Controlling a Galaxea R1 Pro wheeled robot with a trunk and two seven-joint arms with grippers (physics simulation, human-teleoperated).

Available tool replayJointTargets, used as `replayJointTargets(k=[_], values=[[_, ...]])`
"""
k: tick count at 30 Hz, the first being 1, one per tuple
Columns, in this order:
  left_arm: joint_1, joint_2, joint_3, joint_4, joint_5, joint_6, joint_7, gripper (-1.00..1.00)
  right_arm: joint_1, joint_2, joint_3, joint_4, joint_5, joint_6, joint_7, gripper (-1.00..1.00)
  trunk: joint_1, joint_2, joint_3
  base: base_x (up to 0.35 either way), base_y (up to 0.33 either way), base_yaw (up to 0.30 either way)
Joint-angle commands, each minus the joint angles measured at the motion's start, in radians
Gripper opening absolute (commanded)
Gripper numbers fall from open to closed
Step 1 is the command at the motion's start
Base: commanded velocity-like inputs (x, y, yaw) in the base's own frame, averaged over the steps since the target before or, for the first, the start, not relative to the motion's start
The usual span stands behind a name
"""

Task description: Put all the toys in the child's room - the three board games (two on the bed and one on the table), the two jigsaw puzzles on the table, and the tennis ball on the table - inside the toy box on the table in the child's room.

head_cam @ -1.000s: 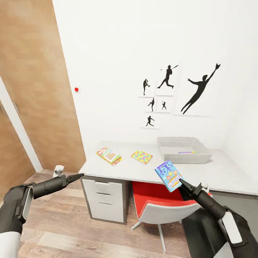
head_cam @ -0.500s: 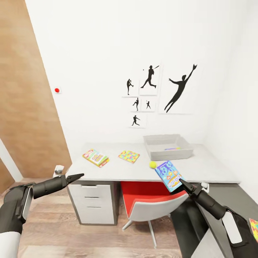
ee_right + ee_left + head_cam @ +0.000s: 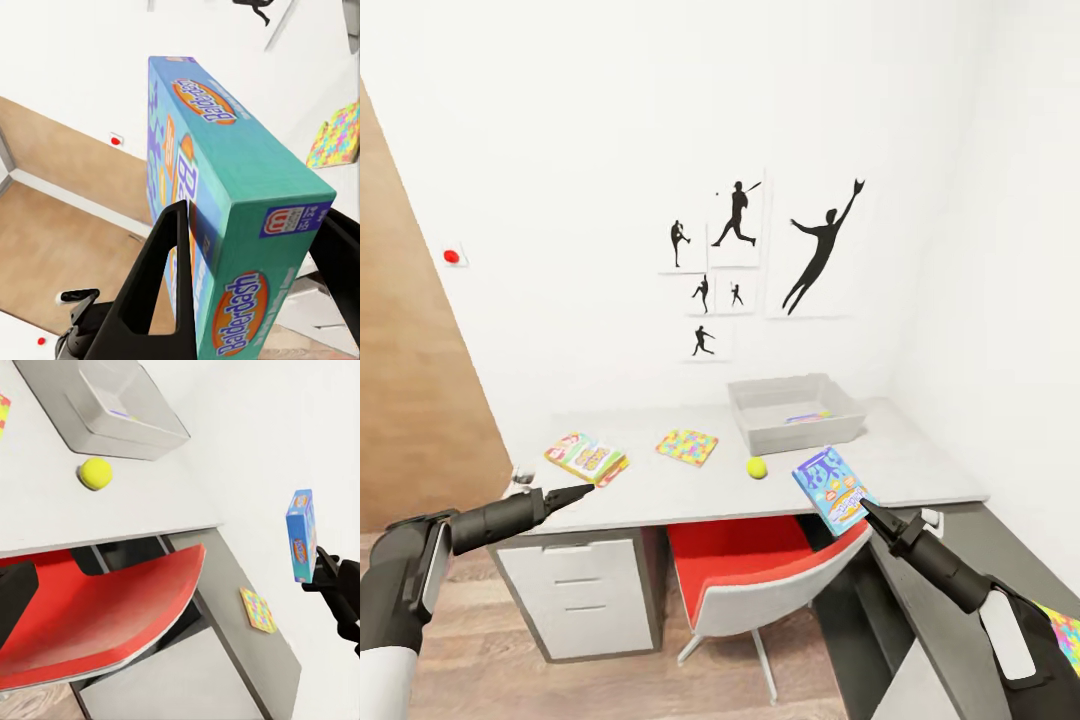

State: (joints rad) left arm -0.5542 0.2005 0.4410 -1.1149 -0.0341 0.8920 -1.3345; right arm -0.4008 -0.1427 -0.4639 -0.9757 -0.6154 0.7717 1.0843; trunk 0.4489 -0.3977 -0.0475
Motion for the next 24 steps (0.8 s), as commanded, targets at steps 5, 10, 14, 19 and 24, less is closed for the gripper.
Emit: replayJointTargets(k=[5, 10, 14, 19, 24], values=[[-0.001, 0.000, 0.002, 0.000, -0.003, 0.010, -0.006, 1.00, -0.001, 0.000, -0.001, 0.000, -0.006, 0.008, 0.002, -1.00, 0.001, -0.002, -0.002, 0.148, 0.000, -0.015], [-0.001, 0.000, 0.002, 0.000, -0.003, 0.009, -0.006, 1.00, -0.001, 0.000, -0.001, 0.000, -0.006, 0.008, 0.002, -1.00, 0.001, -0.002, -0.002, 0.118, 0.026, -0.001], [-0.001, 0.000, 0.002, 0.000, -0.003, 0.009, -0.006, 1.00, -0.001, 0.000, -0.001, 0.000, -0.006, 0.008, 0.002, -1.00, 0.001, -0.002, -0.002, 0.202, 0.153, 0.000], [-0.001, 0.000, 0.002, 0.000, -0.003, 0.009, -0.006, 1.00, -0.001, 0.000, -0.001, 0.000, -0.006, 0.008, 0.002, -1.00, 0.001, -0.002, -0.002, 0.223, 0.196, 0.000], [-0.001, 0.002, 0.002, 0.000, -0.003, 0.008, -0.006, 1.00, -0.001, 0.000, -0.001, 0.000, -0.006, 0.008, 0.002, -1.00, 0.001, -0.002, -0.001, 0.233, 0.091, -0.060]])
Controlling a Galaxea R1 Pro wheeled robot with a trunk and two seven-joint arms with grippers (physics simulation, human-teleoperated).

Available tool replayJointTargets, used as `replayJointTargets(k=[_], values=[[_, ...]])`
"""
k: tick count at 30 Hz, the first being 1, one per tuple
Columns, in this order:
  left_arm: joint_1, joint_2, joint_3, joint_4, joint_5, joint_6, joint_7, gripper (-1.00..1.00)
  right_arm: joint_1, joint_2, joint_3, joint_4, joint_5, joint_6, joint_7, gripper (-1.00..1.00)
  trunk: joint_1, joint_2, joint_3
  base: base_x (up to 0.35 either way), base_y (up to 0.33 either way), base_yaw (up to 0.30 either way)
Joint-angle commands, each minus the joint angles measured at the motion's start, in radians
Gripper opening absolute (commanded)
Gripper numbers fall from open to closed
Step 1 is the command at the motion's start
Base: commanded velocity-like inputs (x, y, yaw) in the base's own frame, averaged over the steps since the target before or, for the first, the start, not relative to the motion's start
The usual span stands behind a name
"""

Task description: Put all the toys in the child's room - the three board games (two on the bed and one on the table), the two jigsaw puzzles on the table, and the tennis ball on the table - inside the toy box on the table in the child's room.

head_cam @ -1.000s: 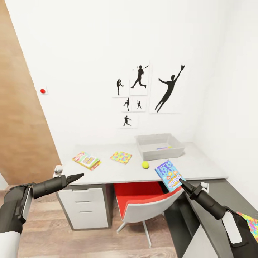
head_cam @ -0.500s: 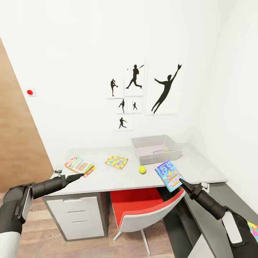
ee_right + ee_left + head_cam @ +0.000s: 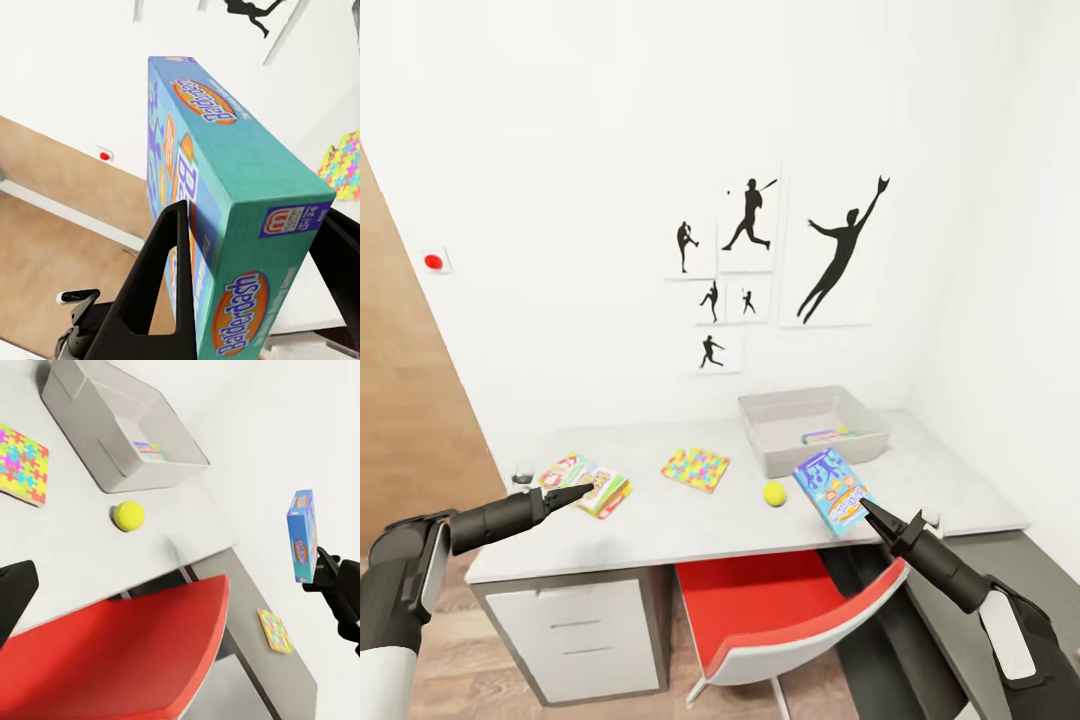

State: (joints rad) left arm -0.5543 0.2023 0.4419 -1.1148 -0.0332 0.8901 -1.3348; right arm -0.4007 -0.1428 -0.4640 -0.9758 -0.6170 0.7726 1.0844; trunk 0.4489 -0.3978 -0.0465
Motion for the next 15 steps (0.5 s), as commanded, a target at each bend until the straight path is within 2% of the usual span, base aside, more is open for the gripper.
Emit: replayJointTargets(k=[1, 12, 15], values=[[-0.001, 0.001, 0.001, 0.000, -0.004, 0.010, -0.006, 1.00, -0.001, 0.000, -0.001, 0.000, -0.004, 0.007, 0.002, -1.00, 0.001, -0.002, -0.002, 0.211, 0.023, -0.176], [-0.001, 0.005, 0.001, 0.000, -0.004, 0.009, -0.007, 1.00, -0.001, 0.000, -0.001, 0.000, -0.004, 0.007, 0.002, -1.00, 0.001, -0.002, 0.007, 0.195, 0.004, -0.228], [-0.001, 0.005, 0.001, 0.000, -0.004, 0.010, -0.007, 1.00, -0.001, 0.000, -0.001, 0.000, -0.004, 0.007, 0.002, -1.00, 0.001, -0.002, 0.009, 0.070, 0.033, -0.122]])
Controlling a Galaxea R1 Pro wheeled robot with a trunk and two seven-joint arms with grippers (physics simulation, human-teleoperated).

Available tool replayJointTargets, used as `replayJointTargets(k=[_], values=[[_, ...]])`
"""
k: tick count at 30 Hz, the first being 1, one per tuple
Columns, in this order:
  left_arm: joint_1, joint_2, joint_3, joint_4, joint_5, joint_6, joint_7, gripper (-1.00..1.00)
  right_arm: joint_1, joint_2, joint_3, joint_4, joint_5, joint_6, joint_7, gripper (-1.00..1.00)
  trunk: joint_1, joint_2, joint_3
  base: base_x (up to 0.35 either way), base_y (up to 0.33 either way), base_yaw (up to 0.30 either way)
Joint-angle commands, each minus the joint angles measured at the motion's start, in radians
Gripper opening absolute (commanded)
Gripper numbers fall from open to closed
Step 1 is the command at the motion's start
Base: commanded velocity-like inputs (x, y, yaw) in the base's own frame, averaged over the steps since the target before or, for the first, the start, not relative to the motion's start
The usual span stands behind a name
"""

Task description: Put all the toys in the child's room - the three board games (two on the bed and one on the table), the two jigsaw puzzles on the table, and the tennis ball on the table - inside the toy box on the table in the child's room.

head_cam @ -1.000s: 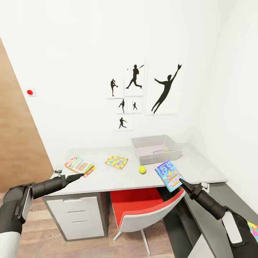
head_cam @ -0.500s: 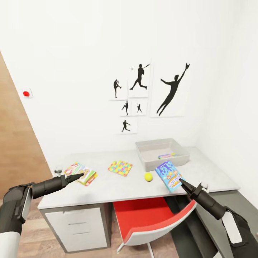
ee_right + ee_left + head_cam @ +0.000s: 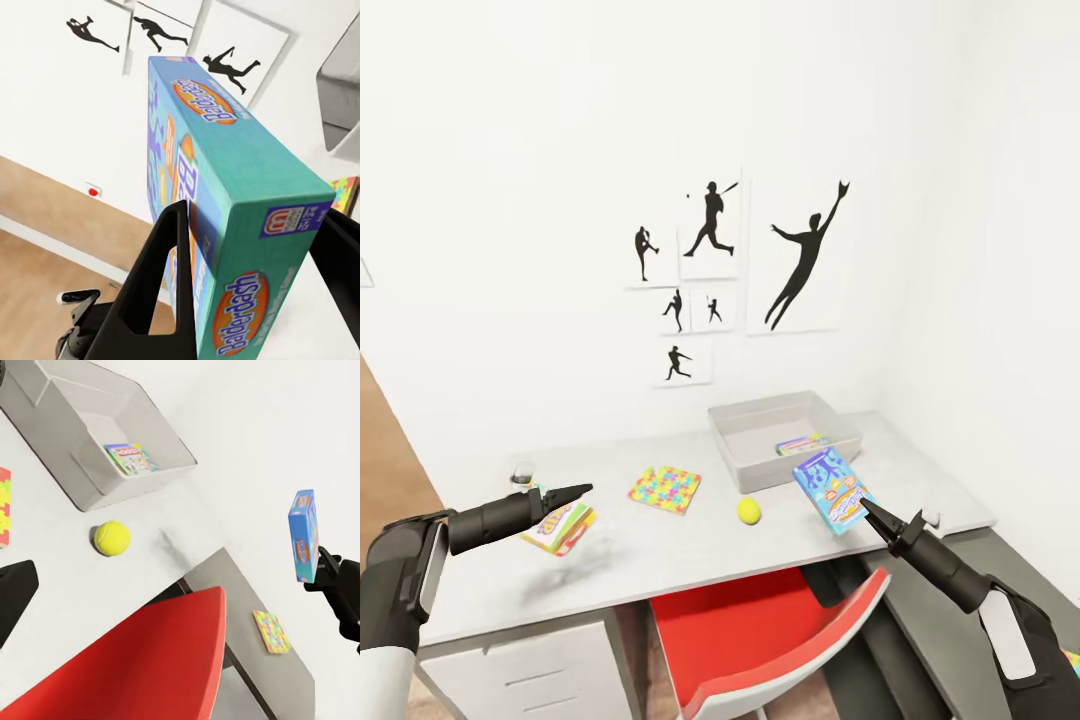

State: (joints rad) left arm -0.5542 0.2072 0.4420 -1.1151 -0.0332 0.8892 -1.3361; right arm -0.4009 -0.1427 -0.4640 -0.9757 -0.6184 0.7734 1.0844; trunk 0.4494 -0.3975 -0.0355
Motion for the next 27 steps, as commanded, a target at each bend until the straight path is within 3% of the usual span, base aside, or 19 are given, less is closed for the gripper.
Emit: replayJointTargets(k=[1, 9, 27], values=[[-0.001, 0.000, 0.001, 0.000, -0.004, 0.010, -0.006, 1.00, -0.001, 0.000, -0.001, 0.000, -0.003, 0.006, 0.002, -1.00, 0.001, -0.002, -0.002, 0.008, 0.048, -0.013], [-0.001, 0.000, 0.001, 0.000, -0.004, 0.010, -0.006, 1.00, -0.001, 0.000, -0.001, 0.000, -0.003, 0.005, 0.002, -1.00, 0.001, -0.002, -0.002, 0.042, 0.038, -0.003], [-0.001, 0.000, 0.001, 0.000, -0.004, 0.008, -0.006, 1.00, -0.001, 0.001, -0.001, 0.000, -0.002, -0.001, 0.002, -1.00, 0.001, -0.002, -0.002, 0.232, 0.004, 0.000]])
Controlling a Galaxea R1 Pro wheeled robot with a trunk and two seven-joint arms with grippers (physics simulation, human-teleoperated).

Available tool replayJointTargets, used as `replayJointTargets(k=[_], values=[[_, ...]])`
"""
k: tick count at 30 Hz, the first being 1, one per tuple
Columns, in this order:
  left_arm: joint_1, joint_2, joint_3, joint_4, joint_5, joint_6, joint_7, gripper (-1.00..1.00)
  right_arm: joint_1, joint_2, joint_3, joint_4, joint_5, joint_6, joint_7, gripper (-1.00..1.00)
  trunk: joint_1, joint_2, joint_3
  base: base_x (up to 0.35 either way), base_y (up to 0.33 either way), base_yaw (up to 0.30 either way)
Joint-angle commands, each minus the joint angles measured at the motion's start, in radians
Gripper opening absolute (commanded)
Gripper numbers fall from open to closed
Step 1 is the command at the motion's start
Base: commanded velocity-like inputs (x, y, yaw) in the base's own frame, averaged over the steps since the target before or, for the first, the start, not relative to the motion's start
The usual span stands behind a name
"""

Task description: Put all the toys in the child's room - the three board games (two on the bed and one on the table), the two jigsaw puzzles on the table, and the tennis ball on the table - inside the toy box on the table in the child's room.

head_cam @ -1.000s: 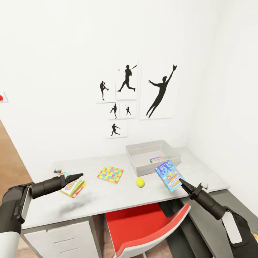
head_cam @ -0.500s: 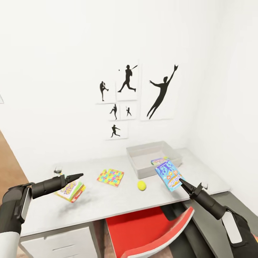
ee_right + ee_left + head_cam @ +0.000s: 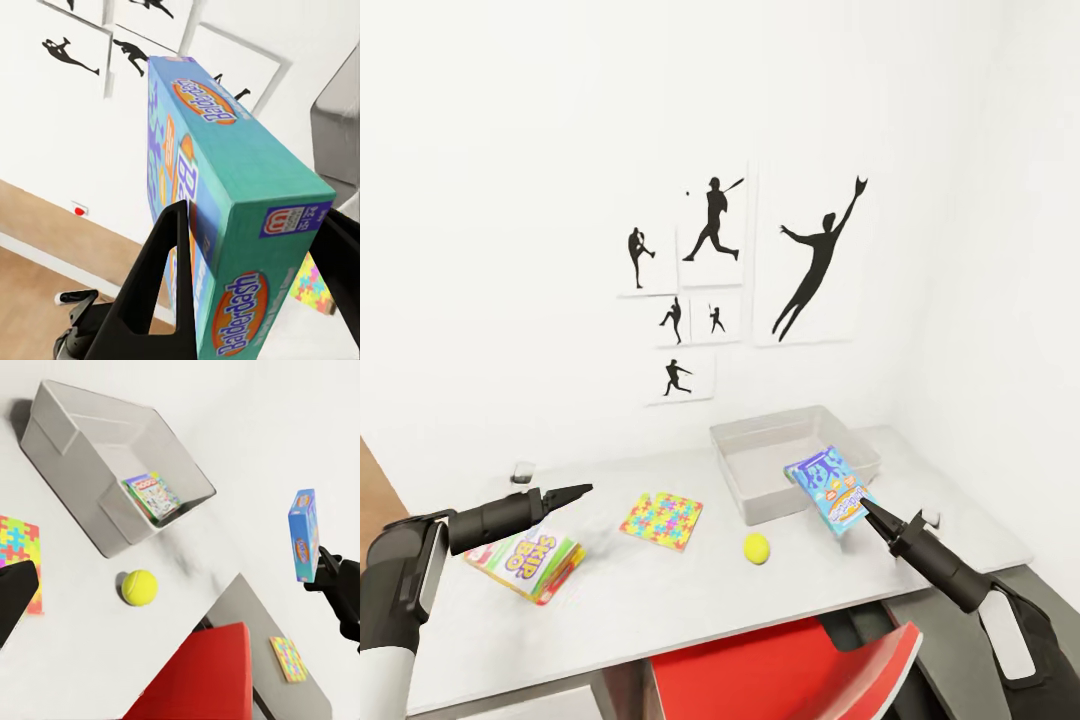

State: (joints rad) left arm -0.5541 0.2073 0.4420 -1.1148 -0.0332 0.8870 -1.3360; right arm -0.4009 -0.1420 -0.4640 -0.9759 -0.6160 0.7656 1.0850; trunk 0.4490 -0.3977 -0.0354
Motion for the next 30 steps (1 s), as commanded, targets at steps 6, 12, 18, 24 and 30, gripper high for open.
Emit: replayJointTargets(k=[6, 12, 18, 24, 30], values=[[-0.001, 0.000, 0.001, 0.000, -0.004, 0.010, -0.006, 1.00, -0.001, 0.001, 0.000, 0.000, -0.004, 0.006, 0.002, -1.00, 0.001, -0.002, -0.002, 0.108, -0.050, 0.000], [-0.001, 0.000, 0.001, 0.000, -0.004, 0.011, -0.006, 1.00, -0.001, 0.001, 0.000, 0.000, -0.005, 0.006, 0.003, -1.00, 0.001, -0.002, -0.002, 0.170, -0.089, 0.000], [-0.001, 0.000, 0.001, 0.000, -0.004, 0.012, -0.006, 1.00, -0.001, 0.001, 0.000, 0.000, -0.004, 0.006, 0.003, -1.00, 0.001, -0.002, -0.002, 0.121, -0.138, 0.000], [-0.001, 0.000, 0.001, 0.000, -0.004, 0.012, -0.005, 1.00, -0.001, 0.001, 0.000, 0.000, -0.005, 0.006, 0.003, -1.00, 0.001, -0.002, -0.002, 0.075, -0.030, 0.000], [-0.001, 0.000, 0.001, 0.000, -0.004, 0.012, -0.005, 1.00, -0.001, 0.001, 0.000, 0.000, -0.005, 0.006, 0.003, -1.00, 0.001, -0.002, -0.002, 0.061, 0.031, 0.000]])
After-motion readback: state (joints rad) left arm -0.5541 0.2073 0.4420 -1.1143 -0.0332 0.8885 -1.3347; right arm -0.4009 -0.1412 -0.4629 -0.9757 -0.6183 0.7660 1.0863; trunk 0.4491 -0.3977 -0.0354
